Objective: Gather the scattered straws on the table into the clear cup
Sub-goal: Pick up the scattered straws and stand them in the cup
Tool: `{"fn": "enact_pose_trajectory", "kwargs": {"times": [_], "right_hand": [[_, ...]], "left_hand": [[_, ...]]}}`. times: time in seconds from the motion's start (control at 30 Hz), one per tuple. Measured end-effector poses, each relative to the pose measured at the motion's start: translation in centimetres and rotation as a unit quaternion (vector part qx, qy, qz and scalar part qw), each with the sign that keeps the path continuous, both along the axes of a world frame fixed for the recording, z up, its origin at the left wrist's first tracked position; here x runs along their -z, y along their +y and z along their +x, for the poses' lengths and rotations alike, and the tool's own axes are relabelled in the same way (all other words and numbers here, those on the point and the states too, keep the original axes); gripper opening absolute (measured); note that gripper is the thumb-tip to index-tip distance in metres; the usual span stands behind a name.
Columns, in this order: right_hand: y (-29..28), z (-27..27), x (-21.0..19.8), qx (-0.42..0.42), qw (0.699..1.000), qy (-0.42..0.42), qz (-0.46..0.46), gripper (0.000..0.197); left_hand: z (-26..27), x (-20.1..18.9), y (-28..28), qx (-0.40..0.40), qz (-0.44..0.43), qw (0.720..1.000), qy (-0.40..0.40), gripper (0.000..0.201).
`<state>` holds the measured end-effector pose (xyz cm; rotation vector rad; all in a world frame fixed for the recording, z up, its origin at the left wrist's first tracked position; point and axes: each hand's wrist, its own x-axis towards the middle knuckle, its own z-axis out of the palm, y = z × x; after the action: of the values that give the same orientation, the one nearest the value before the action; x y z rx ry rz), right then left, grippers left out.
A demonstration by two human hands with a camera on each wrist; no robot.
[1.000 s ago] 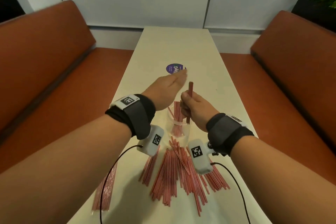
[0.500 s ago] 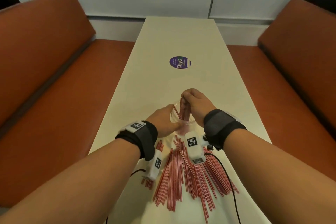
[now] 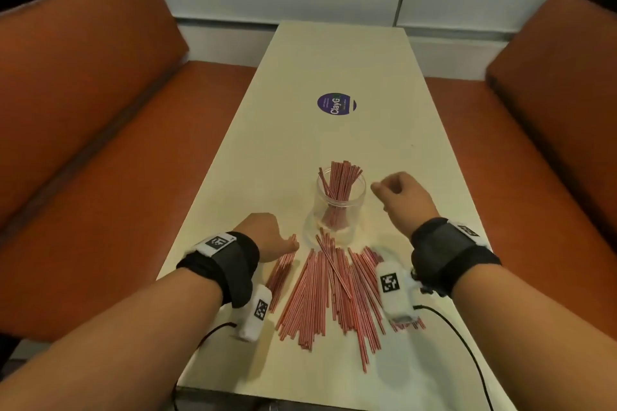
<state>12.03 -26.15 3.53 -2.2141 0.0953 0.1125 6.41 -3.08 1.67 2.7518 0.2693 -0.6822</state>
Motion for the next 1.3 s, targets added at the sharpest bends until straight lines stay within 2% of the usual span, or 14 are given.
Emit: {"fn": "enact_pose_trajectory", "kwargs": {"times": [0.07,0.13,0.27,0.33,0.4,0.5,0.57,0.63,0.73,0.87,1.17,1.3], "right_hand": [[-1.9,-3.4,3.1,-0.064,0.975,0.106,-0.187,0.049],[-2.7,-5.7,4.8,-0.105,0.938,0.175,-0.281,0.072],[-0.9,-8.4,5.8,-0.112,0.935,0.169,-0.292,0.096],[-0.1,-9.4,6.3,-0.120,0.931,0.162,-0.303,0.104],[0.2,-9.7,6.7,-0.119,0.936,0.155,-0.293,0.094],[0.3,-9.4,6.6,-0.123,0.940,0.140,-0.285,0.058],[0.3,-9.2,6.5,-0.117,0.944,0.136,-0.278,0.044],[0.6,-9.1,6.6,-0.106,0.945,0.139,-0.276,0.041],[0.9,-8.9,6.7,-0.087,0.948,0.138,-0.274,0.031],[0.9,-8.5,6.1,-0.069,0.948,0.139,-0.279,0.025],[1.4,-8.3,6.0,-0.079,0.936,0.161,-0.302,0.030],[1.5,-8.0,5.9,-0.082,0.930,0.175,-0.313,0.026]], "left_hand": [[-2.9,0.9,-1.2,-0.019,0.010,0.999,0.025,0.054],[-4.0,1.7,-2.6,-0.043,0.002,0.999,0.016,0.056],[-4.5,1.7,-4.3,-0.044,-0.010,0.999,-0.011,0.062],[-4.9,1.8,-5.2,-0.040,-0.008,0.999,-0.020,0.058],[-5.0,1.9,-5.6,-0.043,-0.007,0.998,-0.033,0.049],[-5.0,2.1,-5.2,-0.047,-0.028,0.997,-0.056,0.032],[-4.9,2.2,-4.7,-0.047,-0.041,0.996,-0.057,0.035],[-4.8,2.4,-4.3,-0.041,-0.039,0.997,-0.050,0.034],[-4.4,2.9,-3.8,-0.034,-0.030,0.998,-0.053,0.017],[-3.9,3.3,-3.3,-0.038,-0.031,0.997,-0.057,0.024],[-3.7,3.1,-3.4,-0.036,-0.028,0.998,-0.043,0.011],[-3.7,3.0,-3.3,-0.044,-0.033,0.998,-0.031,0.016]]}}
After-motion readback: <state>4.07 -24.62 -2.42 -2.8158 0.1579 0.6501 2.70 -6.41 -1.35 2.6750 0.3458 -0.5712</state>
